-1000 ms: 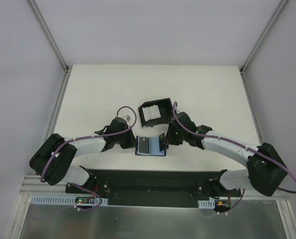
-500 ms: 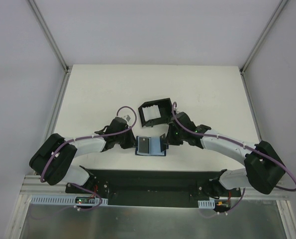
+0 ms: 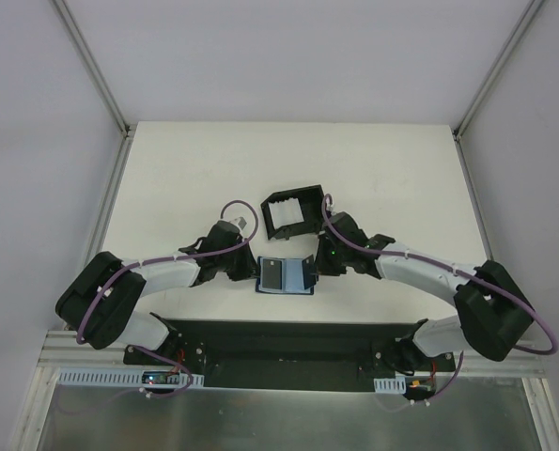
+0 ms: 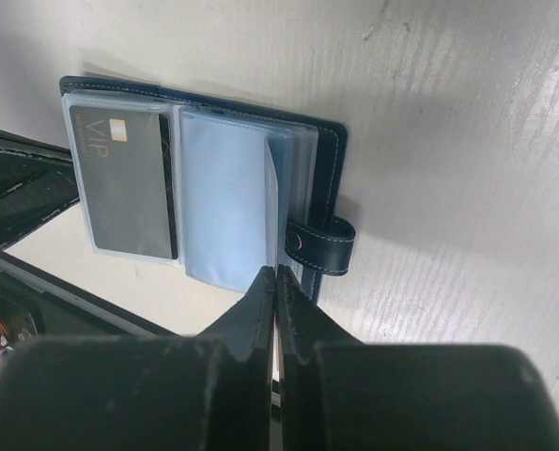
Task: Put the credit cards into the card holder
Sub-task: Turn over the card holder at the center of the board.
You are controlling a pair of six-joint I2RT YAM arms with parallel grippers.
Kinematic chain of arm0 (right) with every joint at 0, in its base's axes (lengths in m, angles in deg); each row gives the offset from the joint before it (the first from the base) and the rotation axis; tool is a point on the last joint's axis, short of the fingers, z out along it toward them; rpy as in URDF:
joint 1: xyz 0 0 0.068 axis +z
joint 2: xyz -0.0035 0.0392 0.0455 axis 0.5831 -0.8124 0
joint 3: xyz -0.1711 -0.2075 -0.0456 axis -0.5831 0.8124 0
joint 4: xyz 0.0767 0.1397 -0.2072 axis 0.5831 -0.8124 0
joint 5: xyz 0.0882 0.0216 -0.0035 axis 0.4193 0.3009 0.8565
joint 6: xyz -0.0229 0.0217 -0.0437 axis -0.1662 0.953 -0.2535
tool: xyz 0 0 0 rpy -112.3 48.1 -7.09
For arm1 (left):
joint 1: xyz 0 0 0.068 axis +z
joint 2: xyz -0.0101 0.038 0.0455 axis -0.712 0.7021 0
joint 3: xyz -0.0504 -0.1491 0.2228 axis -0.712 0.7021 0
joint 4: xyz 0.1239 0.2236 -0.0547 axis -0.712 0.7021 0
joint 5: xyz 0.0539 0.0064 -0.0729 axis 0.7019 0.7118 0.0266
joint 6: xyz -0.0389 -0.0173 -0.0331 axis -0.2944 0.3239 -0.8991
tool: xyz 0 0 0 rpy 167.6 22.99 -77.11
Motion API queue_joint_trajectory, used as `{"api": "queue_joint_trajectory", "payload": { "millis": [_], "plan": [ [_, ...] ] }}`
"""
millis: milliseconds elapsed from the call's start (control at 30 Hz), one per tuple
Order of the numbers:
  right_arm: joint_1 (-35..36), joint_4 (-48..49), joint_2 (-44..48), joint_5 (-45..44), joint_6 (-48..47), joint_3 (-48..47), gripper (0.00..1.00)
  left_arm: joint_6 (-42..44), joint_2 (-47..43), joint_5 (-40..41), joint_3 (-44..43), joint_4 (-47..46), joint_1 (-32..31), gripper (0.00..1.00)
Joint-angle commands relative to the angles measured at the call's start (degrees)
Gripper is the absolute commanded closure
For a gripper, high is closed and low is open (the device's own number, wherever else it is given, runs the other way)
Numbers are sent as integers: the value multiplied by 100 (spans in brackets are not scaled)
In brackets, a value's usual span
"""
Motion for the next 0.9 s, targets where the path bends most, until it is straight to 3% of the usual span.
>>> {"api": "queue_joint_trajectory", "payload": {
  "millis": [0,400,700,867],
  "plan": [
    [-24,45,-144,-38,49,-30,100,167,193,238,162,556,-26,100],
    [187,529,-935,76,365,-100,100,149,184,220,145,556,-26,100],
    [126,292,232,-275,163,-109,100,140,158,238,171,565,-26,100],
    [-6,-7,401,-381,84,-30,100,140,131,229,171,556,-17,100]
  ]
}}
